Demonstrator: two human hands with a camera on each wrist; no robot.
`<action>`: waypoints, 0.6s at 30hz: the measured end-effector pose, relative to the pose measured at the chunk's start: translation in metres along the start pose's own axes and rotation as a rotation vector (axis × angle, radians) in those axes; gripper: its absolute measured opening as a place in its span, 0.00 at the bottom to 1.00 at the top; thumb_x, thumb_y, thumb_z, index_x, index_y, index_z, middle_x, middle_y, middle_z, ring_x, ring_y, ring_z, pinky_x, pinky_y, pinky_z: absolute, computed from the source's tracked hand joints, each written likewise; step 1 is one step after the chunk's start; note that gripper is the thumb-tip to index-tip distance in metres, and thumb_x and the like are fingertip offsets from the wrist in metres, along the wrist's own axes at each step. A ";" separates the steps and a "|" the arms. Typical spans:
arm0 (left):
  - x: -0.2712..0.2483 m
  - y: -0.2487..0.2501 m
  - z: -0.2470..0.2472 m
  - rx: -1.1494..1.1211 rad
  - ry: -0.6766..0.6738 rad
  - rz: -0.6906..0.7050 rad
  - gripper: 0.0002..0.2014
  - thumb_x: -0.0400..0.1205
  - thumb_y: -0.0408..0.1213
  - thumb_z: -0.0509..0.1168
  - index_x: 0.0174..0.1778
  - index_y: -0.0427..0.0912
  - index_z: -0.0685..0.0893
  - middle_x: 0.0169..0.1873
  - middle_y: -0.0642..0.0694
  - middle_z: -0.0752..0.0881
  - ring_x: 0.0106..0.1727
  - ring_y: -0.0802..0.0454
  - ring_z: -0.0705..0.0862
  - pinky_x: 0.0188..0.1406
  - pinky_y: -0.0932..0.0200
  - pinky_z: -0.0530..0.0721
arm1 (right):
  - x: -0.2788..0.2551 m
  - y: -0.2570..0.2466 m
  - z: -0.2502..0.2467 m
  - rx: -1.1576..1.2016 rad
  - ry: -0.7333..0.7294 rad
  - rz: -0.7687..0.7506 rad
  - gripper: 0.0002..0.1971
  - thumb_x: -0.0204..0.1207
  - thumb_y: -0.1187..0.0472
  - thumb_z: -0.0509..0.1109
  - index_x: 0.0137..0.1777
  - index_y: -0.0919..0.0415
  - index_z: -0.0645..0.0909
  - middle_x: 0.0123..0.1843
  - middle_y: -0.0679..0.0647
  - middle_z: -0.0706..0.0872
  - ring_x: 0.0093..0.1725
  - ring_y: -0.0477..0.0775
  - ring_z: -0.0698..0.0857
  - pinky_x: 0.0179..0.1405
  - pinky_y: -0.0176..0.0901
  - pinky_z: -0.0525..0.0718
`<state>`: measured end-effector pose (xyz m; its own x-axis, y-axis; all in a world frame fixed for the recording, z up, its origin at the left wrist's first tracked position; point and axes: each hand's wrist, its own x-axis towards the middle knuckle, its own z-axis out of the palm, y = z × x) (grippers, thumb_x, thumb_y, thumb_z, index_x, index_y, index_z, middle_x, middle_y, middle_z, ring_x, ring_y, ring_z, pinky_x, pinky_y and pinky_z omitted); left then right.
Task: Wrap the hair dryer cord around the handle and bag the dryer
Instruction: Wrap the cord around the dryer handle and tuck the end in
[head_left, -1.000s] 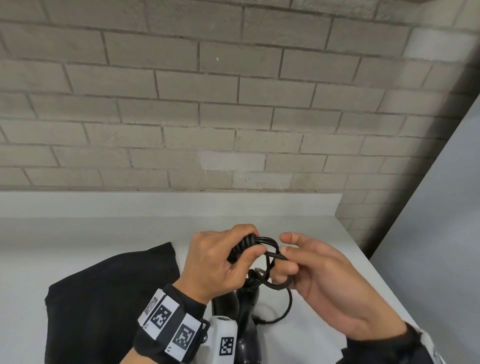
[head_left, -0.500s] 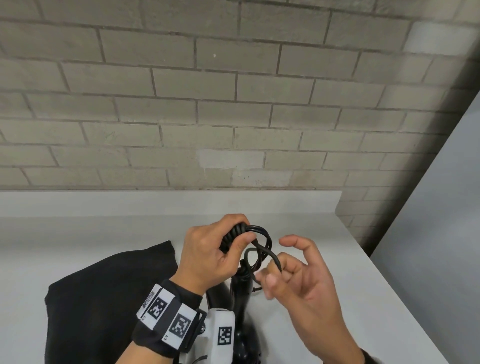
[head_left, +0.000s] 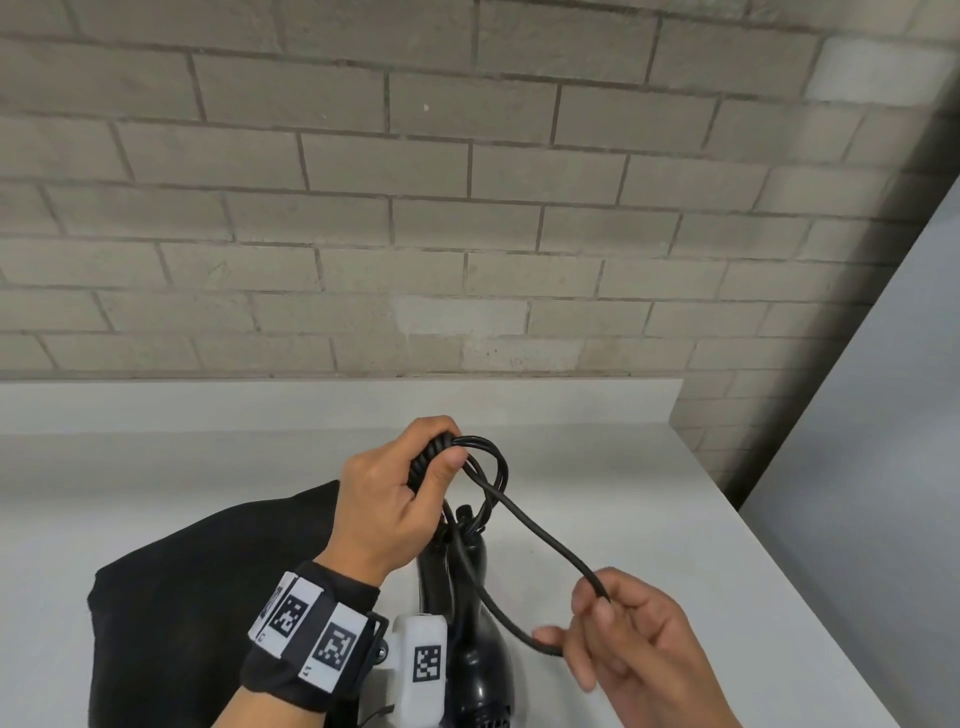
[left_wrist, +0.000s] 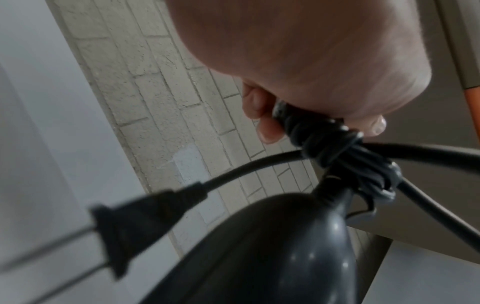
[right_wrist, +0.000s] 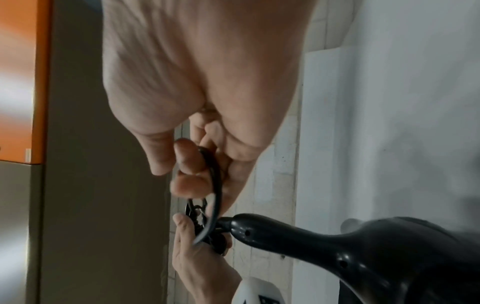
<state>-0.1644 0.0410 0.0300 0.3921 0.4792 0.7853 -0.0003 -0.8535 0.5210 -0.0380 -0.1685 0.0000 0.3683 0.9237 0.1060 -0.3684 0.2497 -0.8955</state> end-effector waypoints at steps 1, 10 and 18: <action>0.000 0.001 0.000 0.001 -0.008 0.009 0.16 0.87 0.60 0.54 0.52 0.54 0.81 0.23 0.54 0.78 0.23 0.57 0.76 0.22 0.58 0.76 | -0.001 -0.001 0.001 0.029 0.033 0.027 0.25 0.56 0.47 0.88 0.37 0.68 0.84 0.15 0.50 0.70 0.15 0.50 0.70 0.38 0.53 0.87; 0.001 0.006 0.004 -0.032 -0.017 -0.012 0.15 0.86 0.60 0.56 0.51 0.54 0.81 0.25 0.53 0.82 0.26 0.55 0.82 0.25 0.52 0.81 | 0.006 -0.012 -0.013 -0.304 0.394 -0.034 0.28 0.50 0.41 0.87 0.36 0.64 0.85 0.22 0.61 0.70 0.20 0.53 0.72 0.28 0.43 0.77; 0.000 0.012 0.011 0.008 0.022 -0.041 0.13 0.86 0.56 0.59 0.49 0.52 0.81 0.24 0.58 0.78 0.24 0.61 0.76 0.26 0.71 0.72 | 0.010 0.003 0.039 -0.920 0.486 -0.657 0.06 0.69 0.54 0.77 0.40 0.48 0.81 0.35 0.44 0.83 0.35 0.46 0.80 0.37 0.31 0.76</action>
<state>-0.1545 0.0283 0.0329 0.3711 0.5185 0.7704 0.0227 -0.8344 0.5506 -0.0693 -0.1473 0.0152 0.6088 0.4469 0.6555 0.6730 0.1466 -0.7250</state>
